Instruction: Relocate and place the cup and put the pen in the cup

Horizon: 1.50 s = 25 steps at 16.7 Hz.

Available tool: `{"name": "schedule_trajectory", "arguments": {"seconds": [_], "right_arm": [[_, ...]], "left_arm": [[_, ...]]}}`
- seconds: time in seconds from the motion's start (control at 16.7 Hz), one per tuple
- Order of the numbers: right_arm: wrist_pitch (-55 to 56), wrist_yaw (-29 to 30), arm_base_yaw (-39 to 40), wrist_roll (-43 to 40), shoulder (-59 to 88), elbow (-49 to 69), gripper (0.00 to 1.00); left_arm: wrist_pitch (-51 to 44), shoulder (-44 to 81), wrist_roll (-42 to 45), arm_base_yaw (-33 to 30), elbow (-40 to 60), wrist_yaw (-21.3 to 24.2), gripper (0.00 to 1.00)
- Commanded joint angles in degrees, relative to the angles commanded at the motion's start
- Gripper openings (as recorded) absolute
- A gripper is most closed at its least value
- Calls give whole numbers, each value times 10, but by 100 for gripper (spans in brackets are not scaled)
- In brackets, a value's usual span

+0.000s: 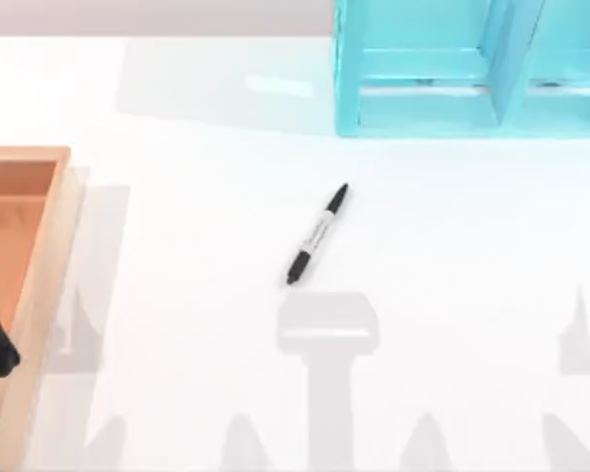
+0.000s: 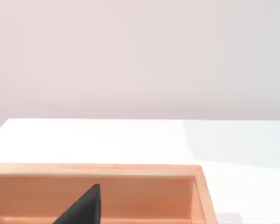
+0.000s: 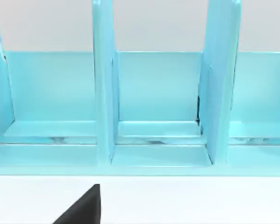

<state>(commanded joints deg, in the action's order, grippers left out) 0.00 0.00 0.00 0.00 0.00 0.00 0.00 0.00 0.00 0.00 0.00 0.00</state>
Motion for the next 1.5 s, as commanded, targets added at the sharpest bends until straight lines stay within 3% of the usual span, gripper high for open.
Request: {"name": "schedule_trajectory", "arguments": {"seconds": [0.24,0.48,1.2,1.5], "right_arm": [[0,0,0,0,0,0,100],[0,0,0,0,0,0,100],[0,0,0,0,0,0,100],[0,0,0,0,0,0,100]], "left_arm": [[-18,18,3,3,18,0,100],[-111,128,19,18,120,-1,100],[-575,760,101,94,658,-3,100],[-717,956,126,115,825,-2,100]]}}
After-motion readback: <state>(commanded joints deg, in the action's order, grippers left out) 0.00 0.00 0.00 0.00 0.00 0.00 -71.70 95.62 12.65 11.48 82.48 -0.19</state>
